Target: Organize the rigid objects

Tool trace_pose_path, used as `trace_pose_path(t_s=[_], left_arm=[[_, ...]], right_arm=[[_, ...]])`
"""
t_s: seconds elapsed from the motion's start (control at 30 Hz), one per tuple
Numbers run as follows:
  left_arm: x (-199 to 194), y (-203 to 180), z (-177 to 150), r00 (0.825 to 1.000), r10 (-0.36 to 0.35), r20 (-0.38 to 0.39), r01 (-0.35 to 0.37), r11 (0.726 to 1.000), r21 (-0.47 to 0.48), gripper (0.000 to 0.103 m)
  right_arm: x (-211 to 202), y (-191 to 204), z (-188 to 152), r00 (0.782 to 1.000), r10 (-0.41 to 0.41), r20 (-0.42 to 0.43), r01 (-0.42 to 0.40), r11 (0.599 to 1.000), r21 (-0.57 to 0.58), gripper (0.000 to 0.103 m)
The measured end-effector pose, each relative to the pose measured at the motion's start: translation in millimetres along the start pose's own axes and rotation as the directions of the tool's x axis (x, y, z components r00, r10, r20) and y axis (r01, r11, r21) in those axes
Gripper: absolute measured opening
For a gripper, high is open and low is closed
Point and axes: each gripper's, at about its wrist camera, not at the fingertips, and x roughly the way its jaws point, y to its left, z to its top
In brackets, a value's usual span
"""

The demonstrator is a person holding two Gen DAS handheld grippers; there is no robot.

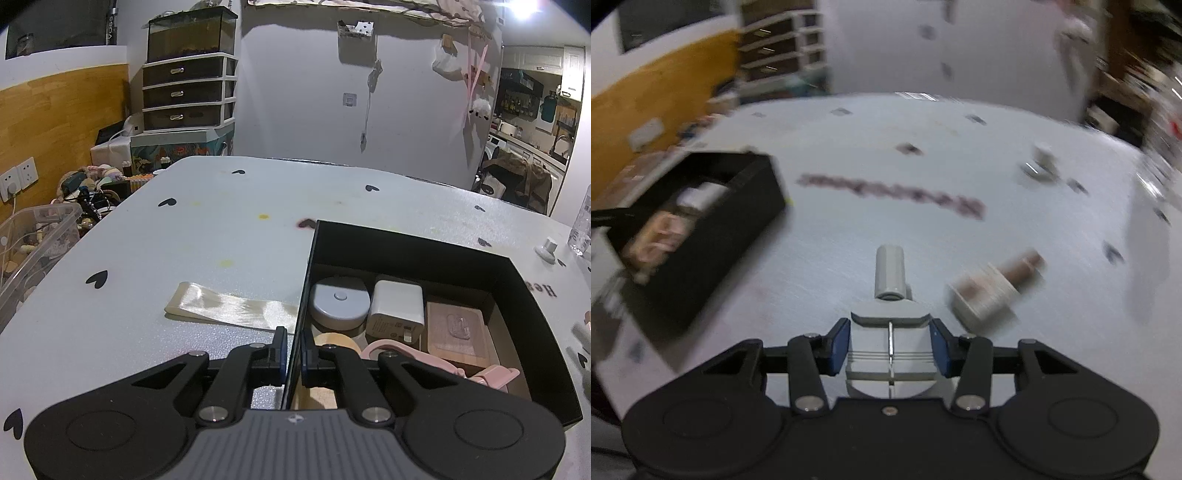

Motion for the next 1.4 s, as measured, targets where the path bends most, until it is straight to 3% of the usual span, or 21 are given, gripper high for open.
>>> trace_pose_path(t_s=[0.1,0.2,0.4,0.53,0.7,0.9,1.4], left_arm=[[1.6,-0.5,-0.5,1.000,-0.003,0.001,0.003,1.000,-0.003,0.006],[2.8,0.1,-0.7,1.000,-0.006,0.001,0.006,1.000,-0.009,0.006],[3.1,1.2,-1.3,1.000,-0.009,0.001,0.009,1.000,-0.013,0.006],[2.2,1.5,-1.4,1.000,-0.014,0.001,0.014,1.000,-0.015,0.006],[1.1,1.7,-2.0,1.000,-0.023,0.003,0.023,1.000,-0.017,0.006],[0.9,1.8,-2.2,1.000,-0.025,0.004,0.025,1.000,-0.015,0.006],[1.4,2.2,-2.0,1.000,-0.026,0.004,0.026,1.000,-0.015,0.007]], right_arm=[[-6.4,18.0,20.8,0.994,0.099,0.056,-0.094,0.992,-0.085,0.047],[-9.4,40.5,42.6,0.974,0.212,0.083,-0.194,0.964,-0.185,0.047],[-1.8,97.5,75.8,0.902,0.431,0.003,-0.397,0.832,-0.388,0.047],[13.8,131.1,84.9,0.866,0.491,-0.091,-0.470,0.739,-0.483,0.047],[30.3,147.2,83.6,0.858,0.483,-0.173,-0.494,0.686,-0.534,0.047],[31.7,147.0,83.5,0.879,0.438,-0.187,-0.463,0.690,-0.556,0.058],[25.8,137.5,85.4,0.872,0.450,-0.193,-0.480,0.708,-0.518,0.058]])
